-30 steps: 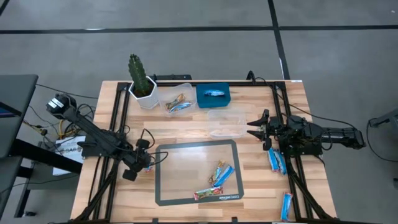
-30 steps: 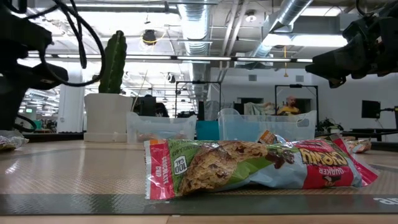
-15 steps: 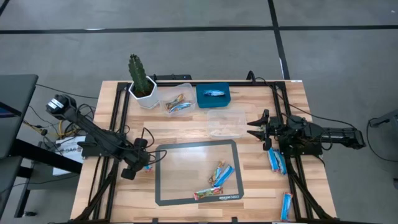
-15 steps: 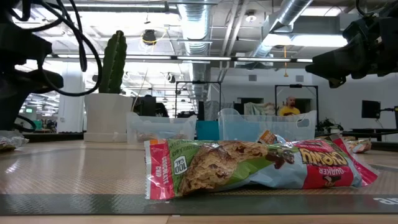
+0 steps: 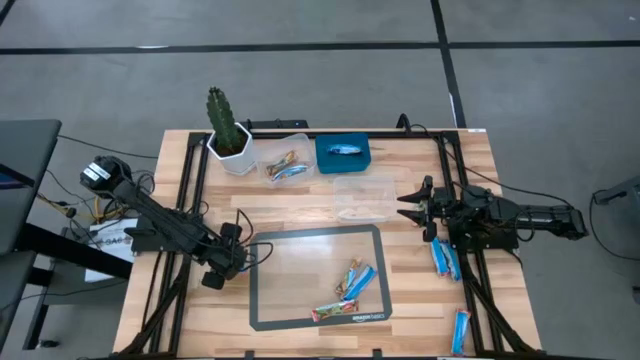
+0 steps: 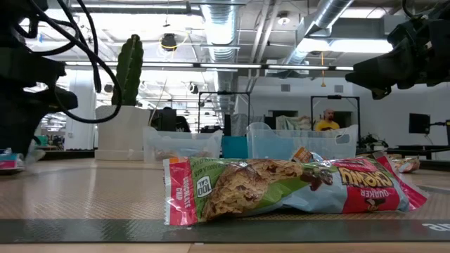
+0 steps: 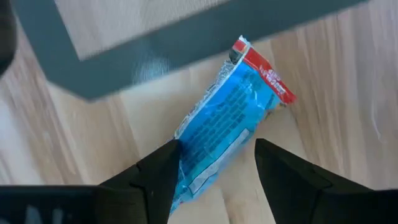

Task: Pick and place Granola Bars by type
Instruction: Put the red granola bar into the bottom transparent bin

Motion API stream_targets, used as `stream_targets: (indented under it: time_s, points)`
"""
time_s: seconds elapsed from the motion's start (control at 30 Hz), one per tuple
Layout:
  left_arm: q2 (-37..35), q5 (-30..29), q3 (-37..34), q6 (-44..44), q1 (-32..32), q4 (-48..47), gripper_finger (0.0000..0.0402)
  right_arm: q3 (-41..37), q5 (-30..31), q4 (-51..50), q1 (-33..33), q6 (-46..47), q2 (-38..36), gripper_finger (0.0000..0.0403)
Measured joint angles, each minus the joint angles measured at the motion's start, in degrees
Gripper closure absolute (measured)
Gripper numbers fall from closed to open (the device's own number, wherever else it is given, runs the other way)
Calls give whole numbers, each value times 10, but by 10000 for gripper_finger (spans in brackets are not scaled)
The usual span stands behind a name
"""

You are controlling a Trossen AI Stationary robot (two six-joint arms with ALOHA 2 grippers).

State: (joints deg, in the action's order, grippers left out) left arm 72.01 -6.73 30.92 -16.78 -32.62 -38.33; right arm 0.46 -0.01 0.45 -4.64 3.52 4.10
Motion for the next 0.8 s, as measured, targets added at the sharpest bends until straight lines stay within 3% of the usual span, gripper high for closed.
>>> stream_targets:
  time_s: [0.2,0.6,0.8]
  points:
    - [22,-17,0,9,0,32,212,0,0,0,0,0,0,233]
    - [22,-1,3,-39,0,33,354,0,0,0,0,0,0,233]
    - [16,15,28,-62,0,32,376,0,0,0,0,0,0,233]
